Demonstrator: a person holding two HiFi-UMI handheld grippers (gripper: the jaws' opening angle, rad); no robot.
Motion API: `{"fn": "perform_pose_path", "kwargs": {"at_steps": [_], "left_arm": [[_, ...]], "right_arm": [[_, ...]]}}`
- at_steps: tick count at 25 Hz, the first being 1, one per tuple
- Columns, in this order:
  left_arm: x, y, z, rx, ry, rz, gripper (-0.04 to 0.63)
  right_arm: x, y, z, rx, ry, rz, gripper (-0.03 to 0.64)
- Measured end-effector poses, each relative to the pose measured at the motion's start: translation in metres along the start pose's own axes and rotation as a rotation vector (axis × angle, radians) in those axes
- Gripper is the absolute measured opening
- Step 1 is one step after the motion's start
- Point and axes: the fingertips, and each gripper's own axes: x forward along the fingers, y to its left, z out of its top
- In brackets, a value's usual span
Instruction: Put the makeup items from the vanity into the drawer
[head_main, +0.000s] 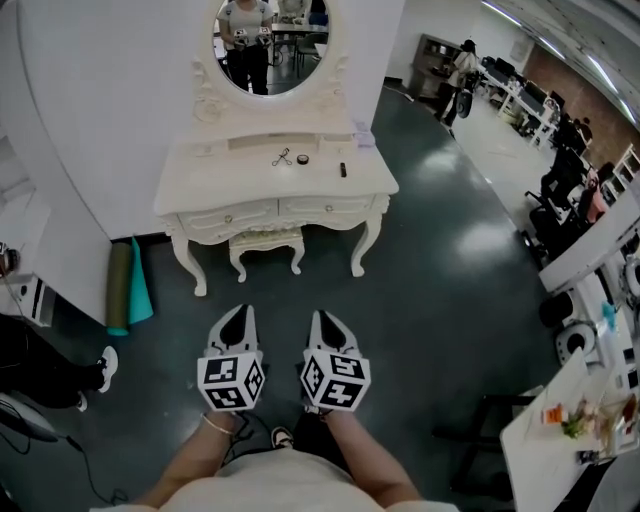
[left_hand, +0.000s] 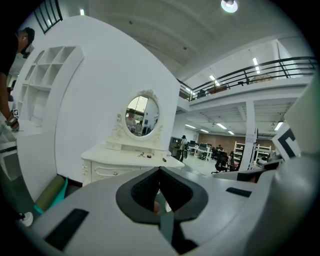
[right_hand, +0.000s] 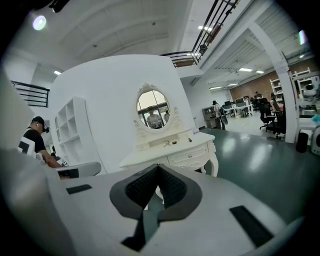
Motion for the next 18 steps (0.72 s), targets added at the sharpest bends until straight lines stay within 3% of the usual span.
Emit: {"fn": "perform_pose_path", "kwargs": {"at_steps": [10,18], "left_arm": [[0.051,0.021,0.012,-0.015,-0.01,0.033,0.003],[0.126,0.029,0.029,-0.041,-0.011,0.063,0.002]], "right_arm": [[0.056,-0.008,0.018,-0.016,0.011,0.015,0.018],[0.123,-0.032,0.053,-0.034,0.021,0.034,0.018]]}}
